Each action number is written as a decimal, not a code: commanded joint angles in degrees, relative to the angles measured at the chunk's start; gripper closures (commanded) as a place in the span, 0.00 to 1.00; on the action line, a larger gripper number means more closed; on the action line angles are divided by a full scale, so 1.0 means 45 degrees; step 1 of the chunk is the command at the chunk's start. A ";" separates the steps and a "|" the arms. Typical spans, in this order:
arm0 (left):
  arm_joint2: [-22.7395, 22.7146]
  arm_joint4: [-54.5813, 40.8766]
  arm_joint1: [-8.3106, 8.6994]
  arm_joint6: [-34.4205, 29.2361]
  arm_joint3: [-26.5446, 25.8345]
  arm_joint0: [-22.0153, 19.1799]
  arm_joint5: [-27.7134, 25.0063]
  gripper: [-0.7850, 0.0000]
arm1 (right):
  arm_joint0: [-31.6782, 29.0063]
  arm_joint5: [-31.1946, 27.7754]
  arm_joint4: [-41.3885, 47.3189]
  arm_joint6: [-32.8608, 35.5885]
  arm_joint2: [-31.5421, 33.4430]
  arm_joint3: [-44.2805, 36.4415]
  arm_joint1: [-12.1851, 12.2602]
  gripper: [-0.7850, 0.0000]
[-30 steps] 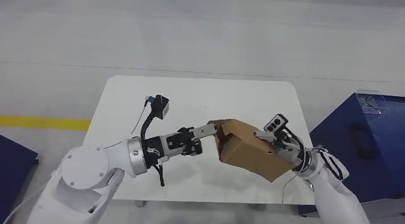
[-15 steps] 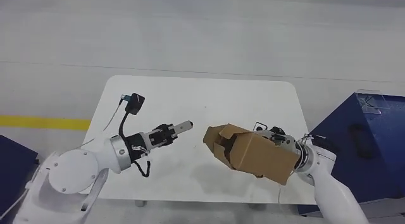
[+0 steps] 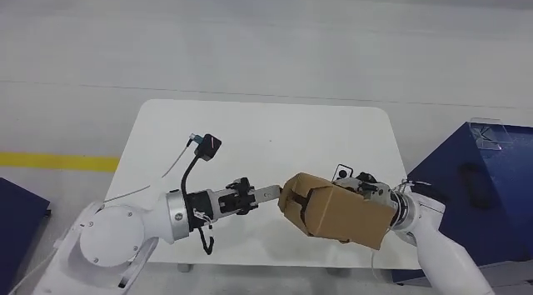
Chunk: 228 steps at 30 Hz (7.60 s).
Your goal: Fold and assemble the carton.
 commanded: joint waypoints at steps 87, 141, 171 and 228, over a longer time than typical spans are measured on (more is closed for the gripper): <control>-0.0798 -0.1334 0.0200 -0.1050 0.0393 0.0147 0.0556 0.00 | 0.1126 0.3992 0.7692 -0.8119 -0.0529 0.1315 0.1509 1.00; -0.0798 -0.1334 0.0200 -0.1050 0.0393 0.0147 0.0556 0.00 | 0.3979 -1.5191 2.0196 -2.6585 -0.2478 -0.1240 0.1459 0.73; -0.0798 -0.1334 0.0200 -0.1050 0.0393 0.0147 0.0556 0.00 | 0.1422 0.0468 0.5559 -0.7000 0.0072 0.2151 0.1512 0.42; 1.2199 0.0821 -0.3698 0.0555 1.1209 -0.9803 0.8631 0.00 | 0.3835 -0.3137 -2.0527 -0.1093 -0.3442 -0.0296 0.2786 0.00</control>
